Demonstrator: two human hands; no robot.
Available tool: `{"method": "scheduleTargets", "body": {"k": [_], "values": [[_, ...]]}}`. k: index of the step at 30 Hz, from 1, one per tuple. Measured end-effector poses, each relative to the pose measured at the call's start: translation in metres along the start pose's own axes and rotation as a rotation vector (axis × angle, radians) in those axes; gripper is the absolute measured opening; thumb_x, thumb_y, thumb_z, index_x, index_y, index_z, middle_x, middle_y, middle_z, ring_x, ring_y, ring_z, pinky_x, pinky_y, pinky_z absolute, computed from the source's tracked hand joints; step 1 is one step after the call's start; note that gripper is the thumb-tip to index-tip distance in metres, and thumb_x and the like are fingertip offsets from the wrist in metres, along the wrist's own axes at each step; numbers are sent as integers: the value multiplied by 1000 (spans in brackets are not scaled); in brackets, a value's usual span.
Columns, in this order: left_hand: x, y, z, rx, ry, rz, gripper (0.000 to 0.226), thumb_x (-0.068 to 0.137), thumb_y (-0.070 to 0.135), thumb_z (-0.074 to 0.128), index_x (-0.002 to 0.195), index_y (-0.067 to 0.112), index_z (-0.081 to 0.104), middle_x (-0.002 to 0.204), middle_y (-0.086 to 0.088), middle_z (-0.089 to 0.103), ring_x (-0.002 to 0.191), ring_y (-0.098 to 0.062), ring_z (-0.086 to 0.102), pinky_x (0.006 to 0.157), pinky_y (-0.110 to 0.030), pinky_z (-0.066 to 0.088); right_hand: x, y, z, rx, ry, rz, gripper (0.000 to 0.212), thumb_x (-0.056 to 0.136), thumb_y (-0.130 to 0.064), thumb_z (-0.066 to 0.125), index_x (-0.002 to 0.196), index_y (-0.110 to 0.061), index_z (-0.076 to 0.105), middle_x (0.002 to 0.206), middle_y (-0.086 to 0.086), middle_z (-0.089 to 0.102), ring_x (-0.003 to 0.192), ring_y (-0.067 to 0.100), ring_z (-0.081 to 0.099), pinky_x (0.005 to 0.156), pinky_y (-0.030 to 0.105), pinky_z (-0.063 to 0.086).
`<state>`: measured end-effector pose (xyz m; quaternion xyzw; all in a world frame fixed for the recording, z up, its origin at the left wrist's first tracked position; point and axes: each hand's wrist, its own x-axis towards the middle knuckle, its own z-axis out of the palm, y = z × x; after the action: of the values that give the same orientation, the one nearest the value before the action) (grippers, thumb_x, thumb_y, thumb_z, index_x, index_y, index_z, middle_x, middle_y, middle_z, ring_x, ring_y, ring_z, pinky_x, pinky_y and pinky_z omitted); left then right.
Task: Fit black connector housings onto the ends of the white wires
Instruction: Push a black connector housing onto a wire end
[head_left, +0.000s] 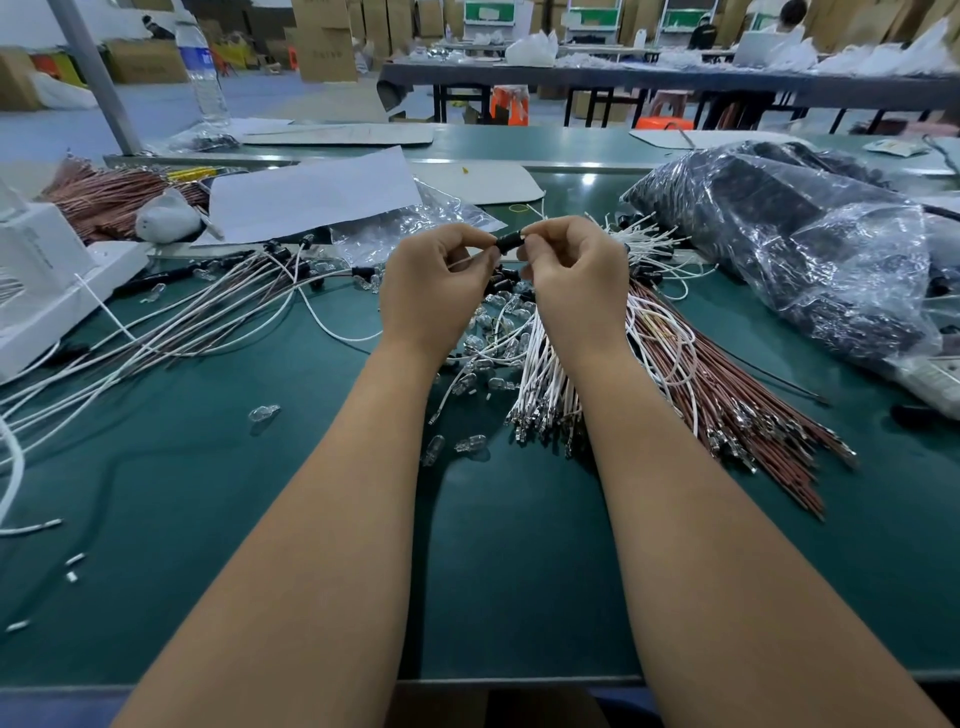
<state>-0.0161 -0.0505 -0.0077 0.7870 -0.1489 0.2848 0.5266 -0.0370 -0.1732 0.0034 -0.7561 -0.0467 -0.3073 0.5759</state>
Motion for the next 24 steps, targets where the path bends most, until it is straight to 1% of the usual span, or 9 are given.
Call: {"method": "scheduleTargets", "body": {"k": [5, 9, 11, 14, 16, 18, 19, 21, 24], "values": [[0, 1, -1, -83, -1, -33, 5, 84, 9, 70, 87, 10, 74, 51, -2, 48, 49, -13, 37, 53, -23, 32, -3, -2, 1, 32, -15, 5, 12, 83, -2, 70, 91, -11, 67, 82, 0, 69, 77, 15, 68, 77, 32, 58], [0, 4, -1, -179, -37, -73, 3, 83, 5, 72, 84, 7, 74, 45, 9, 42, 44, -4, 32, 48, -17, 30, -2, -1, 1, 45, 39, 22, 11, 81, -3, 73, 85, -12, 68, 76, -1, 68, 73, 15, 68, 73, 32, 58], [1, 6, -1, -247, -56, -113, 3, 83, 4, 72, 84, 7, 73, 49, 1, 47, 49, -9, 36, 52, -19, 33, -1, 0, 1, 65, 55, 33, 11, 81, -3, 73, 83, -13, 69, 74, -1, 68, 70, 15, 67, 72, 33, 58], [0, 7, -1, -330, -88, -151, 6, 84, 1, 70, 87, 6, 72, 70, -15, 62, 65, -20, 50, 66, -29, 45, 0, 1, 3, 100, 64, 57, 11, 82, -3, 73, 87, -11, 68, 78, 4, 70, 72, 19, 68, 74, 38, 58], [0, 7, -1, -343, -100, -156, 10, 84, 0, 69, 91, 7, 71, 75, -13, 67, 70, -18, 58, 73, -28, 50, 2, 2, 3, 119, 70, 98, 19, 83, -4, 72, 100, -11, 65, 83, 9, 70, 78, 24, 69, 78, 41, 58], [1, 6, -1, -345, -116, -160, 13, 85, -1, 68, 93, 8, 71, 77, -7, 69, 71, -11, 62, 75, -22, 53, 4, 3, 2, 125, 49, 134, 31, 86, -5, 69, 115, -9, 61, 86, 10, 69, 82, 26, 69, 81, 40, 57], [1, 5, 0, -344, -125, -165, 14, 85, -2, 67, 94, 8, 71, 77, -4, 70, 70, -8, 63, 74, -20, 52, 4, 4, 2, 121, 29, 136, 33, 87, -5, 67, 119, -9, 61, 86, 9, 67, 83, 27, 68, 82, 39, 57], [2, 4, -1, -337, -142, -177, 17, 87, -3, 64, 96, 9, 71, 78, -1, 70, 69, -3, 64, 73, -17, 51, 3, 4, 2, 118, -15, 123, 30, 90, -4, 64, 119, -9, 64, 85, 7, 65, 84, 28, 66, 81, 35, 57], [3, 3, -2, -323, -172, -185, 20, 88, -4, 61, 101, 9, 70, 80, -2, 70, 69, -2, 64, 72, -16, 50, 1, 5, 2, 133, -57, 107, 17, 91, -2, 61, 106, -7, 68, 81, 0, 63, 74, 15, 61, 74, 26, 53]]}}
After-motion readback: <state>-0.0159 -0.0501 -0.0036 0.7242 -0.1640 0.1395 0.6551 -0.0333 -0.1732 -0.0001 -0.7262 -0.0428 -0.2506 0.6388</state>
